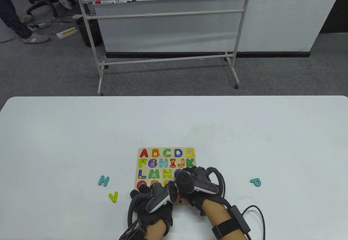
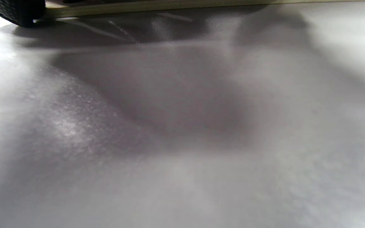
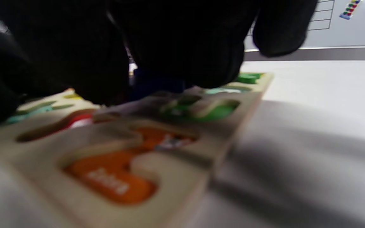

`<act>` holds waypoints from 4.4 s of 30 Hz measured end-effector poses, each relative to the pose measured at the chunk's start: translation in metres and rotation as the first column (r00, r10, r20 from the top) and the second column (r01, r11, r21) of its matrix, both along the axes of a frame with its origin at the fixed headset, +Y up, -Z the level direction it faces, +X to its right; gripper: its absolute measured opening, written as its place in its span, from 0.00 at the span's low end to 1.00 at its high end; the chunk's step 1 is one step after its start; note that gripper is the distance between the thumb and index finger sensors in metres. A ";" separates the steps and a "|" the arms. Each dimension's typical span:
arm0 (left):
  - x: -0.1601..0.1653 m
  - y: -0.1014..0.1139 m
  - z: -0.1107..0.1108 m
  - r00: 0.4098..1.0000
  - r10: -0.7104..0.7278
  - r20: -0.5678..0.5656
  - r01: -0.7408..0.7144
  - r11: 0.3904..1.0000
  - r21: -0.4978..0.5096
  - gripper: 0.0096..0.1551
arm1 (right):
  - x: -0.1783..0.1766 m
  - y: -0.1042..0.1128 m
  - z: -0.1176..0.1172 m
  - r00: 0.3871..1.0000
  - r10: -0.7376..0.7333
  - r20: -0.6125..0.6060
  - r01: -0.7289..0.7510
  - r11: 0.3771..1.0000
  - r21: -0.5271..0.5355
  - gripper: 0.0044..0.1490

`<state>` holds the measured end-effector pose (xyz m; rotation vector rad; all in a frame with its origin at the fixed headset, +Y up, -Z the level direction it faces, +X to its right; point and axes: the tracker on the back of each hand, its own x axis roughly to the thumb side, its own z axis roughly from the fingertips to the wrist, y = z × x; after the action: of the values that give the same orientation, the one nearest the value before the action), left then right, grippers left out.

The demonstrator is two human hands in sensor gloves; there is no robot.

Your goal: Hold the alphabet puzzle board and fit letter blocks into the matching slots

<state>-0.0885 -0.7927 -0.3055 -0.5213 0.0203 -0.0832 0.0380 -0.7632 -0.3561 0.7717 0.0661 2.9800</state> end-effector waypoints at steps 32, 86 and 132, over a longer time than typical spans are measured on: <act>0.000 0.000 0.000 1.000 0.005 -0.003 -0.005 1.000 -0.003 0.51 | 0.000 -0.005 0.003 0.995 -0.094 -0.021 0.095 0.995 0.029 0.35; 0.000 0.000 0.000 1.000 -0.005 -0.002 0.005 1.000 -0.004 0.51 | 0.234 -0.003 -0.005 0.758 0.203 0.619 -0.096 0.975 -0.201 0.40; -0.001 0.000 0.000 1.000 -0.001 -0.001 0.001 1.000 -0.004 0.51 | 0.038 0.001 -0.037 0.999 -0.006 -0.054 0.010 0.997 0.076 0.36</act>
<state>-0.0891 -0.7927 -0.3052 -0.5258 0.0217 -0.0841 0.0760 -0.7626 -0.3934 0.8582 -0.0482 2.9701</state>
